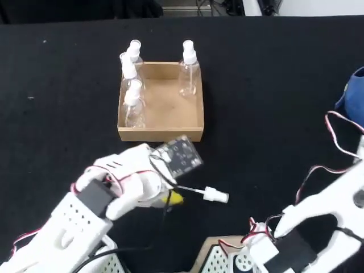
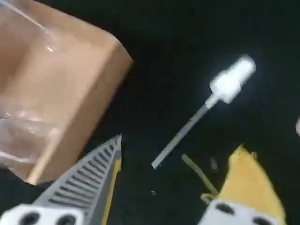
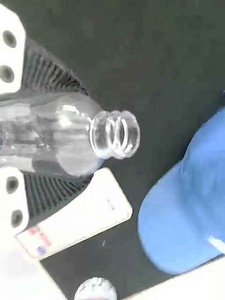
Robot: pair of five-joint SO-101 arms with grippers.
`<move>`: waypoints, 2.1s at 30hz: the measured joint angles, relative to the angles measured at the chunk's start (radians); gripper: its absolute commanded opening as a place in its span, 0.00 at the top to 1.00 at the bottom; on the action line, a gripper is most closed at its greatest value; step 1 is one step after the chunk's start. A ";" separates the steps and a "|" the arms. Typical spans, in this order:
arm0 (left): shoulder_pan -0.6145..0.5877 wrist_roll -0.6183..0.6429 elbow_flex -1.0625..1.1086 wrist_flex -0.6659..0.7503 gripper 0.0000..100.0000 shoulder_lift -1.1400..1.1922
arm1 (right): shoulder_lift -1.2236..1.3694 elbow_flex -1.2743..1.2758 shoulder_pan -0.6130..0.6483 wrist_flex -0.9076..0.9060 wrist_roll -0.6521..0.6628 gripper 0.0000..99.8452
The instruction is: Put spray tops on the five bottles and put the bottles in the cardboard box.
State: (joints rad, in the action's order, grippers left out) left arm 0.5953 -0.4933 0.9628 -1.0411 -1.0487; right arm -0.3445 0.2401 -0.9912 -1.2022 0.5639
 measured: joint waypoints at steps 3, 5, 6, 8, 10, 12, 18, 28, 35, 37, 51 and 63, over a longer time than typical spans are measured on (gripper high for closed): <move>0.037 0.000 0.049 0.074 0.73 0.023 | 0.000 0.025 -0.034 0.021 0.035 0.99; 0.063 -0.002 0.052 0.095 0.73 0.075 | 0.000 0.035 -0.041 0.026 0.051 0.99; 0.075 -0.002 0.052 0.104 0.73 0.107 | 0.000 0.035 -0.043 0.026 0.054 0.99; 0.094 -0.002 0.049 0.123 0.73 0.196 | 0.000 0.035 -0.044 0.026 0.060 0.99; 0.106 -0.002 0.018 0.149 0.73 0.296 | 0.000 0.035 -0.044 0.026 0.060 0.99; 0.109 -0.002 -0.017 0.187 0.73 0.390 | 0.000 0.037 -0.044 0.026 0.060 0.99; 0.163 -0.002 -0.103 0.331 0.73 0.612 | 0.000 0.040 -0.061 0.026 0.061 0.99; 0.189 -0.002 -0.319 0.377 0.73 0.948 | 0.000 0.040 -0.087 0.026 0.138 0.99; 0.262 -0.002 -0.420 0.377 0.73 1.080 | 0.000 0.040 -0.087 0.026 0.138 0.99; 0.261 -0.002 -0.446 0.377 0.73 1.129 | 0.000 0.040 -0.087 0.026 0.138 0.99; 0.333 0.003 -0.588 0.175 0.96 1.218 | 0.000 0.040 -0.087 0.026 0.138 0.99; 0.272 0.003 -0.606 -0.112 0.97 1.077 | 0.000 0.040 -0.087 0.026 0.138 0.99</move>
State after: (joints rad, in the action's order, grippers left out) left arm 0.8669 -0.4902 0.3567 -1.1531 0.0284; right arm -0.3445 0.2800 -1.0787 -1.1761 0.7020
